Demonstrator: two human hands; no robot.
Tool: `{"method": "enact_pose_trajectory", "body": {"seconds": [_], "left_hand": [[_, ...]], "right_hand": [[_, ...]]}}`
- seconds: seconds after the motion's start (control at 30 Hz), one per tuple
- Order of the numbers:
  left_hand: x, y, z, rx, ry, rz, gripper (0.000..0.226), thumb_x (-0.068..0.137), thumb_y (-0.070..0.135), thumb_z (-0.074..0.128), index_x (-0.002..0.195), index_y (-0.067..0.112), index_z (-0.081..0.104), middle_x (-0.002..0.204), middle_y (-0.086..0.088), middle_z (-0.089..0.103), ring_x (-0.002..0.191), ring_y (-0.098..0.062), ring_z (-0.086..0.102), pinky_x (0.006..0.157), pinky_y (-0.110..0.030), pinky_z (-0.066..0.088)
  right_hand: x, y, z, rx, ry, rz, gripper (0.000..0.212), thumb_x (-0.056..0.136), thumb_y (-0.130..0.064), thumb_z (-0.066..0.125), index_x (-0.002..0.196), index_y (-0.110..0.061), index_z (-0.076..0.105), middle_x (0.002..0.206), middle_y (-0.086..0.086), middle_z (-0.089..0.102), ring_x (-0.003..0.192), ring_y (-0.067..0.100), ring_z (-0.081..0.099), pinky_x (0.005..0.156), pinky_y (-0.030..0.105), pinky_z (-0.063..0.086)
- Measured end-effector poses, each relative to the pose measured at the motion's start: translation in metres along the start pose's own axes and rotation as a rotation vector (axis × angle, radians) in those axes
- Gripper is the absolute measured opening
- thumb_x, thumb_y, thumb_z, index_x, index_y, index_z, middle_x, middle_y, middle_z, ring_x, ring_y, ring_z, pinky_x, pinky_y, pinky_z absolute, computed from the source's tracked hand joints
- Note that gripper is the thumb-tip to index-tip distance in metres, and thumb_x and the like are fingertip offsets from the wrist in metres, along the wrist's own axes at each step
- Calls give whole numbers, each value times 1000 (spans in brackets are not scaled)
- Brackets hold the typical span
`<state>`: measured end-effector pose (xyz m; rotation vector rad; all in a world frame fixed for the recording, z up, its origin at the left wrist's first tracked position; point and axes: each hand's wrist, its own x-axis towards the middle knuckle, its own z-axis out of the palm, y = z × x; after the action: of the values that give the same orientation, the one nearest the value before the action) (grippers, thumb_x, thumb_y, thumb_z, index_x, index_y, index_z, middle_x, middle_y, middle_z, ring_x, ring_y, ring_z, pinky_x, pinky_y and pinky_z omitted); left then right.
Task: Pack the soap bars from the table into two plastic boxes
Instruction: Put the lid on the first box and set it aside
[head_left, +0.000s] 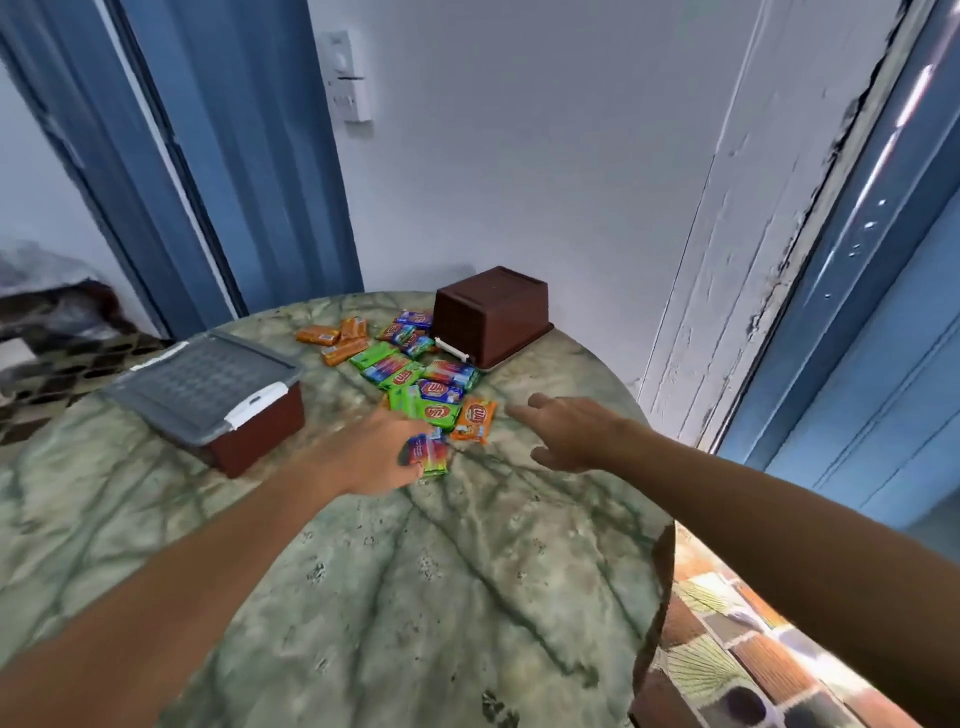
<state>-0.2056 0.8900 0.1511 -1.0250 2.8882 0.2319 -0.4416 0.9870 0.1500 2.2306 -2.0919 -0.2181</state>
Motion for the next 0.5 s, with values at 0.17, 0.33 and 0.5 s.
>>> {"method": "enact_pose_trajectory", "body": {"seconds": [0.17,0.33,0.5], "left_hand": [[3,17,0,-63,15,-94,53,90,34,61,140,24,45,148,1,41,131,-17,43,103,-28,33],[55,6,3,-76,-35,-162,59,89,40,60,143,27,40,148,1,43,134,-16,40,112,-36,32],[122,12,5,-63,-63,-166,59,89,41,59,143,30,39,148,2,42,134,-17,41,110,-41,35]], "right_hand": [[17,39,3,14,7,-81,66,91,-31,54,149,-23,23,133,12,47,114,32,56,85,39,48],[49,86,17,46,12,-99,62,91,-30,52,148,-22,26,135,10,47,117,31,54,86,38,46],[71,135,38,37,-15,-120,63,92,-31,49,148,-24,21,135,10,45,114,31,56,85,38,48]]}}
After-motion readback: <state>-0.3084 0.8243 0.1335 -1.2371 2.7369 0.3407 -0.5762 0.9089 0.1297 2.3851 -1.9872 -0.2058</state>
